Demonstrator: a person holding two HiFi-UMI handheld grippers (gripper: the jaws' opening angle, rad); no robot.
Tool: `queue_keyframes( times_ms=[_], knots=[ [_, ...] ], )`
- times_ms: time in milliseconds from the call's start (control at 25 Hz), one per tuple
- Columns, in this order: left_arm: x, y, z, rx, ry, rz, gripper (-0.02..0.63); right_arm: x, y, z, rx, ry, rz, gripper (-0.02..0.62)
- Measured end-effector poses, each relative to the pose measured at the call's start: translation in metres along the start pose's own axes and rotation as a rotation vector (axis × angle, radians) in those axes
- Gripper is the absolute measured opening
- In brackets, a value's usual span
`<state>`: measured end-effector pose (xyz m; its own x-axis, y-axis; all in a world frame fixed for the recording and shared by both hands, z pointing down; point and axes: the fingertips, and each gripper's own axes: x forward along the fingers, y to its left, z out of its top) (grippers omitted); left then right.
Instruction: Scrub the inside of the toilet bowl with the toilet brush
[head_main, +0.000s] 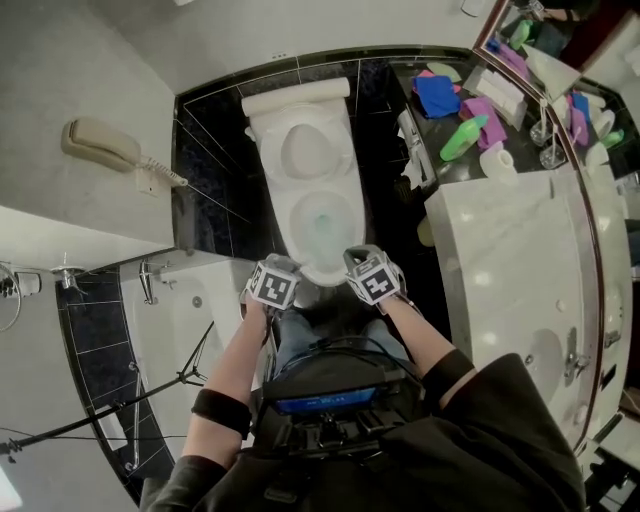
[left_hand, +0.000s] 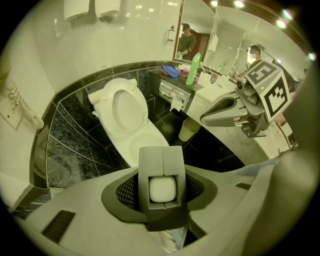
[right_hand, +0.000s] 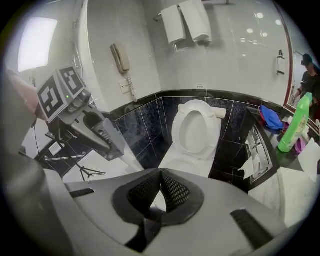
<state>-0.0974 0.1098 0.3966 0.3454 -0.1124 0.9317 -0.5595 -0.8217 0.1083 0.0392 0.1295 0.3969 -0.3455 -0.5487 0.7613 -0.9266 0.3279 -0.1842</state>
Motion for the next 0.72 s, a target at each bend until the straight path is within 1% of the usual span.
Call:
queue_keyframes(
  times_ms=[80,120,200,280,320,400,480,560,640,720],
  knots=[
    [-0.005,0.000,-0.003,0.036,0.038,0.035,0.183,-0.003,-0.002,-0.003,0.008,-0.006,-0.008,0.008],
    [-0.005,-0.001,-0.003,0.054,0.043,0.042,0.182,-0.005,-0.002,-0.004,0.011,-0.009,-0.012,0.008],
    [0.000,-0.008,0.000,0.074,0.025,0.025,0.181,-0.008,-0.004,-0.007,0.015,-0.012,-0.018,0.008],
    [0.004,-0.015,0.002,0.067,0.012,0.002,0.183,-0.010,-0.005,-0.010,0.020,-0.011,-0.020,0.008],
    [0.004,-0.016,0.002,0.066,0.015,0.003,0.183,-0.011,-0.005,-0.011,0.022,-0.009,-0.020,0.008],
    [0.000,-0.013,0.003,0.074,0.028,0.024,0.183,-0.011,-0.006,-0.012,0.022,-0.008,-0.021,0.008],
    [0.001,-0.012,0.005,0.077,0.027,0.030,0.181,-0.012,-0.008,-0.012,0.021,-0.009,-0.024,0.008],
    [0.004,-0.015,0.007,0.069,0.019,0.012,0.183,-0.014,-0.010,-0.012,0.022,-0.012,-0.027,0.008],
    [0.004,-0.016,0.009,0.072,0.023,0.015,0.182,-0.014,-0.012,-0.012,0.020,-0.011,-0.029,0.008],
    [0.011,-0.022,0.012,0.076,0.007,-0.014,0.183,-0.014,-0.014,-0.013,0.022,-0.010,-0.030,0.008]
  ],
)
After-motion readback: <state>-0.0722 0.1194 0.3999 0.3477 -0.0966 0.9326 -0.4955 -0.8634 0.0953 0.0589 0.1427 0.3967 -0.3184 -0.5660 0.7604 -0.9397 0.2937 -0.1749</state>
